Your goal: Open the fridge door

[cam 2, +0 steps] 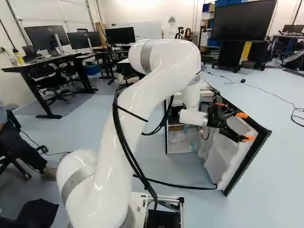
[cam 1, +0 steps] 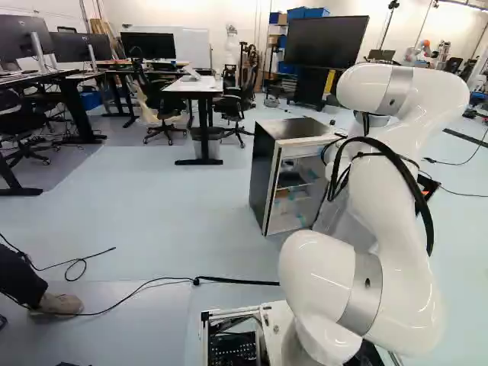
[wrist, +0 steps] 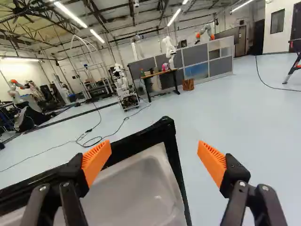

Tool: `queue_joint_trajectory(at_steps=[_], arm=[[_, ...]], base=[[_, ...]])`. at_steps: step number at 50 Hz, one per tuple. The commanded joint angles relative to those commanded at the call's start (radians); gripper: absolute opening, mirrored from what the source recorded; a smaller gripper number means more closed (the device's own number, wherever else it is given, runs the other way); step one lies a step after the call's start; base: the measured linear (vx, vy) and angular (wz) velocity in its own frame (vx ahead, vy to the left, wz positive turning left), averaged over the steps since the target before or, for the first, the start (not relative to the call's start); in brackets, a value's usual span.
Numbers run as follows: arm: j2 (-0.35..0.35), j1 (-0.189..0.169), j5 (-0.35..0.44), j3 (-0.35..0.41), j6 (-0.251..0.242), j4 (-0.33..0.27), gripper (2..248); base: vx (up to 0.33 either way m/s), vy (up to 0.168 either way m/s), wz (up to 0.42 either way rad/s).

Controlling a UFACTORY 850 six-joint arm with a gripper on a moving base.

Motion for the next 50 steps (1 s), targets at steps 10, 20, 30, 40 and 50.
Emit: queue_joint_trajectory(at_steps=[10, 20, 30, 40, 50], arm=[[0.046, 0.014, 0.0, 0.078, 0.0, -0.034, 247], [0.09, 0.032, 0.0, 0.152, 0.0, -0.083, 247], [0.132, 0.052, 0.0, 0.22, 0.0, -0.14, 247], [0.172, 0.073, 0.0, 0.285, 0.0, -0.198, 247], [0.213, 0.096, 0.0, 0.349, 0.0, -0.258, 247]], base=[[0.0, 0.0, 0.0], [0.0, 0.0, 0.0], [0.0, 0.0, 0.0], [0.0, 0.0, 0.0], [0.0, 0.0, 0.0]])
